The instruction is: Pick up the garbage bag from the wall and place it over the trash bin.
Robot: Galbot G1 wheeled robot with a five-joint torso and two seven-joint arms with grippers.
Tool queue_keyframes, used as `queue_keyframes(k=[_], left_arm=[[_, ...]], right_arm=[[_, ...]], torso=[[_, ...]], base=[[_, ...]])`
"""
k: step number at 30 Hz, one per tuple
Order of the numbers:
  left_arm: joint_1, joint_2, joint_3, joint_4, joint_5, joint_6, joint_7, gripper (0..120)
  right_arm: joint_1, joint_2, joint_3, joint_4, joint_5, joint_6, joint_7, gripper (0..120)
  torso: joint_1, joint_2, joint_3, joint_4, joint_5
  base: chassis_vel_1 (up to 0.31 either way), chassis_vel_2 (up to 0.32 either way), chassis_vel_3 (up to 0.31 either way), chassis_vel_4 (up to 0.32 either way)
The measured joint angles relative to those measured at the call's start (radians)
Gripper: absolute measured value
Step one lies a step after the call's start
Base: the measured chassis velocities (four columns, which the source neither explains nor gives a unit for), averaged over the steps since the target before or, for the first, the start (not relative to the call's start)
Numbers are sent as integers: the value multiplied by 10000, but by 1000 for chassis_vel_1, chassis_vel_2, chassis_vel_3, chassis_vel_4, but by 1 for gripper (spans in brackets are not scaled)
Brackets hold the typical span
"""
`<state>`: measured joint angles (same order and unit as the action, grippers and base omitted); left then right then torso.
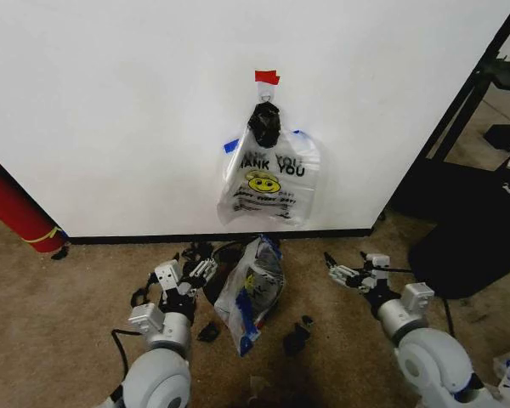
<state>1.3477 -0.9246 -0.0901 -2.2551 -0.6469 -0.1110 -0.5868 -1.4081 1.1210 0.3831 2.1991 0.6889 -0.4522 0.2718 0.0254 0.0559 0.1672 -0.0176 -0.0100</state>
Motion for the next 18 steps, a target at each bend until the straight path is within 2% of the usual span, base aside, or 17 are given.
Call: queue_keyframes(k=[3, 5, 6, 7, 10, 11, 18], left_arm=[[-176, 201, -11, 91, 194, -46, 489, 100], [-271, 314, -38, 363, 1138, -64, 1041, 100], [-271, 314, -38, 363, 1138, -64, 1041, 100], [-160, 234, -82, 461, 2027, -63, 1245, 100], [-71, 137, -88, 488, 2352, -62, 1296, 100], [60, -55, -90, 522, 2732, -68, 1358, 100], [152, -322, -100, 517, 3019, -82, 1349, 100]], right_arm=[[-35, 137, -55, 137, 224, -337, 113, 100], [46, 264, -60, 201, 1080, -1022, 367, 100], [46, 264, -60, 201, 1080, -1022, 367, 100], [328, 272, -177, 115, 1941, -1536, 706, 100], [541, 264, -302, 0, 2385, -1790, 995, 100], [900, 262, -575, -181, 2948, -2146, 1360, 100], [2091, 720, -1770, -915, 3177, -2543, 2310, 100]], torso=[[0, 0, 0, -3, -1], [0, 0, 0, -11, -1], [0, 0, 0, -11, -1], [0, 0, 0, -7, -1], [0, 0, 0, -5, -1], [0, 0, 0, -3, -2], [0, 0, 1, -4, 2]], base=[[0, 0, 0, 0], [0, 0, 0, 0], [0, 0, 0, 0], [0, 0, 0, 0], [0, 0, 0, 0], [0, 0, 0, 0], [0, 0, 0, 0]])
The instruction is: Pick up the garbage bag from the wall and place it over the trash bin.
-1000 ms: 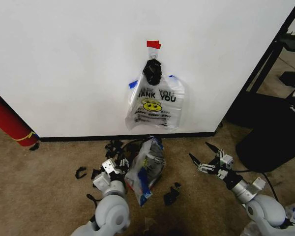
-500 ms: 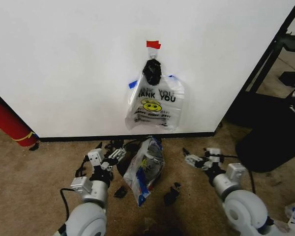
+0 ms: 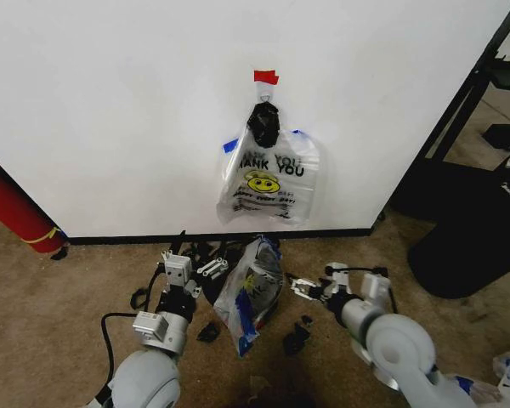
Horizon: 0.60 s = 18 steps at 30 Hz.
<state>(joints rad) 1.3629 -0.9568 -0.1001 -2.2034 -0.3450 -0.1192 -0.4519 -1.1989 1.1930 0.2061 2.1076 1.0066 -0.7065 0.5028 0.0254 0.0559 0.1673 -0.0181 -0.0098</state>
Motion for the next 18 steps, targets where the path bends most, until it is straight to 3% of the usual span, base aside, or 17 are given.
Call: queue_keyframes(k=[12, 18], left_arm=[[166, 0, -24, -161, -33, -17, -58, 100], [172, -15, -20, -174, -75, -39, -80, 100]], right_arm=[[820, 1097, -1242, -561, -376, -113, 2223, 98], [947, 1318, -1402, -891, -330, -131, 2517, 72]], torso=[[0, 0, 0, 0, 0], [0, 0, 0, -1, 0]], base=[[0, 0, 0, 0], [0, 0, 0, 0]])
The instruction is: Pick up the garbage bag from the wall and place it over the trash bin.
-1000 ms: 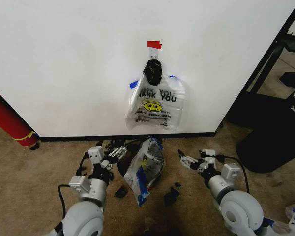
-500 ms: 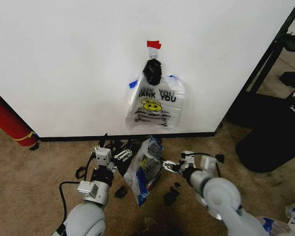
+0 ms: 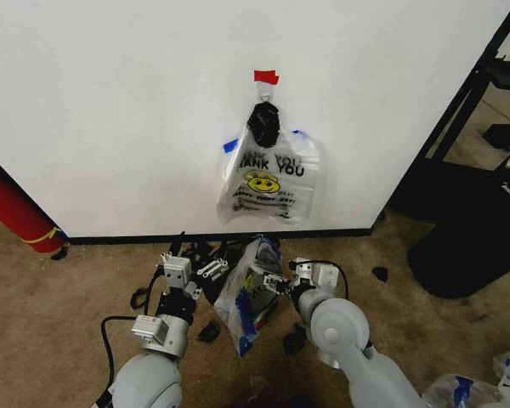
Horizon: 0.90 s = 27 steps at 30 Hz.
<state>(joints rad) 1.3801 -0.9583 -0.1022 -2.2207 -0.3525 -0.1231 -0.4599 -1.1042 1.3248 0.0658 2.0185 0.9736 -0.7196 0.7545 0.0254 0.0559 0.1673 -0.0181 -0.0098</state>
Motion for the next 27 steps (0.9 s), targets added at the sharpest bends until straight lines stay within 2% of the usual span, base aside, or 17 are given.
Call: queue_keyframes(k=[2, 6, 9, 13, 14, 19, 27], left_arm=[[5, 0, 0, -2, -7, -5, -5, 100], [-22, 2, -16, -12, -39, -24, -23, 100], [-70, -9, 3, 6, -50, -54, -25, 100], [-94, -64, 81, 66, -63, -67, -25, 100], [-94, -64, 81, 66, -63, -67, -25, 100], [-62, -27, 111, 45, -135, -66, -25, 100], [21, -33, 99, -37, -407, 30, -53, 100]], right_arm=[[37, 67, -26, -87, 21, -9, 53, 69], [103, 298, -43, -354, 74, -53, 153, 51], [110, 320, -34, -401, 136, -95, 236, 44], [159, 285, -20, -502, 323, -111, 370, 26], [159, 285, -20, -502, 323, -111, 370, 26], [264, 340, 117, -647, 559, -115, 415, 5], [302, 513, 156, -813, 555, -88, 226, 1]], torso=[[0, 0, 0, 0, 0], [0, 0, 0, 1, 1], [0, 0, 0, 0, 1], [0, 0, 0, 0, 0], [0, 0, 0, 0, 0], [0, 0, 0, 0, 1], [0, 0, -1, 0, 0]], base=[[0, 0, 0, 0], [0, 0, 0, 0], [0, 0, 0, 0], [0, 0, 0, 0], [0, 0, 0, 0], [0, 0, 0, 0], [0, 0, 0, 0]])
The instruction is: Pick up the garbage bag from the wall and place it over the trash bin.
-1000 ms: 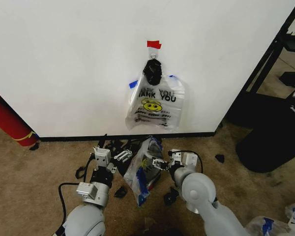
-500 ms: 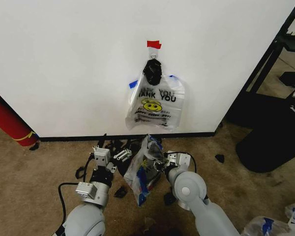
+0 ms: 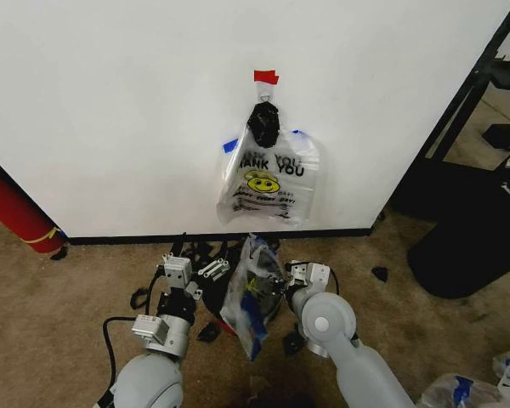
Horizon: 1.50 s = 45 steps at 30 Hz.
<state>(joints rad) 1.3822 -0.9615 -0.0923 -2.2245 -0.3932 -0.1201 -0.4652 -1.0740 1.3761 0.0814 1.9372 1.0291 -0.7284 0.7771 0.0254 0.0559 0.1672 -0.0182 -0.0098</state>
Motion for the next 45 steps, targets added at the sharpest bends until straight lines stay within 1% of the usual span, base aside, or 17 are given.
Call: queue_keyframes(k=[5, 13, 16, 17, 19, 21, 23, 24, 26, 29, 31, 32, 36, 39, 40, 44, 45], left_arm=[[-6, 42, -8, -141, -28, 15, -5, 100], [-356, 531, 32, -921, -646, 535, 58, 100], [-698, 967, 75, -1456, -1465, 1089, 158, 100], [-698, 967, 75, -1456, -1465, 1089, 158, 100], [-972, 1327, 83, -1760, -1920, 1440, 374, 100], [-1286, 1704, 92, -2035, -2369, 1930, 595, 100], [-1952, 2172, 237, -2284, -3242, 2661, 728, 100], [-1952, 2172, 237, -2284, -3242, 2661, 728, 100], [-3579, 2692, 751, -2385, -5073, 3687, 663, 100], [-5539, 2761, 1619, -1940, -6697, 4627, 384, 100], [-6271, 2622, 2034, -1589, -7246, 4932, 206, 100], [-6271, 2622, 2034, -1589, -7246, 4932, 206, 100], [-7786, 2122, 3282, -438, -8296, 5684, -431, 100], [-8169, 1888, 3753, 126, -8690, 5861, -686, 97], [-8169, 1888, 3753, 126, -8690, 5861, -686, 97], [-8223, 1702, 4062, 594, -8772, 5938, -838, 85], [-8223, 1702, 4062, 594, -8772, 5938, -838, 85]], right_arm=[[-199, -42, 107, 314, -235, 257, -450, 1], [-929, -224, 610, 1204, -1384, 838, -1715, 1], [-1246, -231, 863, 1469, -1774, 905, -1894, 1], [-1246, -231, 863, 1469, -1774, 905, -1894, 1], [-1387, -210, 949, 1557, -2089, 941, -1975, 1], [-1457, -181, 956, 1582, -2459, 980, -2080, 1], [-1515, -144, 892, 1578, -3015, 1038, -2257, 1], [-1515, -144, 892, 1578, -3015, 1038, -2257, 1], [-1558, -69, 819, 1555, -3545, 1093, -2402, 1], [-1595, -14, 833, 1501, -4087, 1190, -2592, 1], [-1623, -21, 867, 1487, -4253, 1219, -2658, 1], [-1623, -21, 867, 1487, -4253, 1219, -2658, 1], [-1775, -148, 983, 1486, -4328, 1282, -2785, 1], [-1841, -142, 1033, 1483, -4328, 1304, -2812, 1], [-1841, -142, 1033, 1483, -4328, 1304, -2812, 1], [-1877, -128, 1117, 1466, -4282, 1328, -2867, 1], [-1877, -128, 1117, 1466, -4282, 1328, -2867, 1]], torso=[[0, -1, 2, 3, 3], [0, -1, 2, 1, 1], [0, -1, 1, 0, 2], [0, -1, 1, 0, 2], [0, -1, 1, 1, -2], [0, -1, 1, 1, 0], [0, -1, 1, 1, 2], [0, -1, 1, 1, 2], [0, -1, 2, 2, 1], [0, -1, 2, 0, 3], [1, -1, 2, 0, 0], [1, -1, 2, 0, 0], [1, -1, 2, -1, 3], [1, -1, 2, -1, 2], [1, -1, 2, -1, 2], [1, -1, 2, 2, 1], [1, -1, 2, 2, 1]], base=[[0, 0, 0, 0], [0, 0, 0, 0], [0, 0, 0, 0], [0, 0, 0, 0], [0, 0, 0, 0], [0, 0, 0, 0], [0, 0, 0, 0], [0, 0, 0, 0], [0, 0, 0, 0], [0, 0, 0, 0], [0, 0, 0, 0], [0, 0, 0, 0], [0, 0, 0, 0], [0, 0, 0, 0], [0, 0, 0, 0], [0, 0, 0, 0], [0, 0, 0, 0]])
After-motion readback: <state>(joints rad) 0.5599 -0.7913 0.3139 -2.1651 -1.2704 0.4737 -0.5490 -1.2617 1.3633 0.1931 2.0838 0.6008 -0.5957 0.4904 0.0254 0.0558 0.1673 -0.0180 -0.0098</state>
